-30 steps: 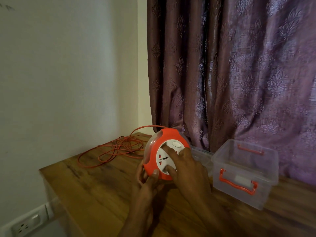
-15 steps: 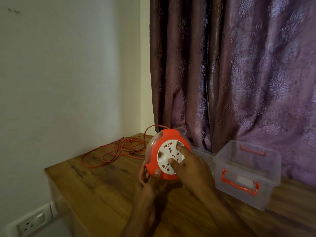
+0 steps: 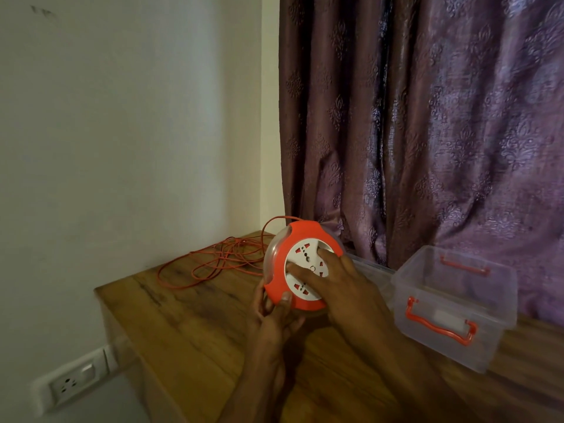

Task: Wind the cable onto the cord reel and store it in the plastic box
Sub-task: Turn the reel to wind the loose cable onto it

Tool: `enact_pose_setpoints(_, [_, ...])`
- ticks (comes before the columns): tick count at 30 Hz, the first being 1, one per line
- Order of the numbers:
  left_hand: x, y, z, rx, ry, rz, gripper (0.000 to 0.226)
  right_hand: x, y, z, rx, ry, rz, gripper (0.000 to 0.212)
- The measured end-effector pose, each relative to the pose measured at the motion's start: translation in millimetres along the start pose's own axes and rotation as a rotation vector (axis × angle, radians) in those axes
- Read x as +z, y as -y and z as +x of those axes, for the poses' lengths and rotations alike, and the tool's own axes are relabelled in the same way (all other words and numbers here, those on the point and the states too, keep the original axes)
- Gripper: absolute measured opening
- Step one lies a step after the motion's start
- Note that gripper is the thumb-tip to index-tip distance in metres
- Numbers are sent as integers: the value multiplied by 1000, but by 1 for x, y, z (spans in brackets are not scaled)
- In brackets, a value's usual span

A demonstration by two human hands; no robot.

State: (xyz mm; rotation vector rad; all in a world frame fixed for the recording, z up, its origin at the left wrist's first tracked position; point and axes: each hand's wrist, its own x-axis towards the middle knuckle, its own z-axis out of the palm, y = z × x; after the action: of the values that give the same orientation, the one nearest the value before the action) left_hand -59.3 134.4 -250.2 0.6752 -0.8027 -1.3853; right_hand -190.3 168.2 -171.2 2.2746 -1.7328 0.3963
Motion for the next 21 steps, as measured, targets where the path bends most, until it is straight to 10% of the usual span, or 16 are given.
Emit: enact_pose_setpoints(21, [3,2,-6,41,114,-23,42,19,6,3,396,-434,412,61])
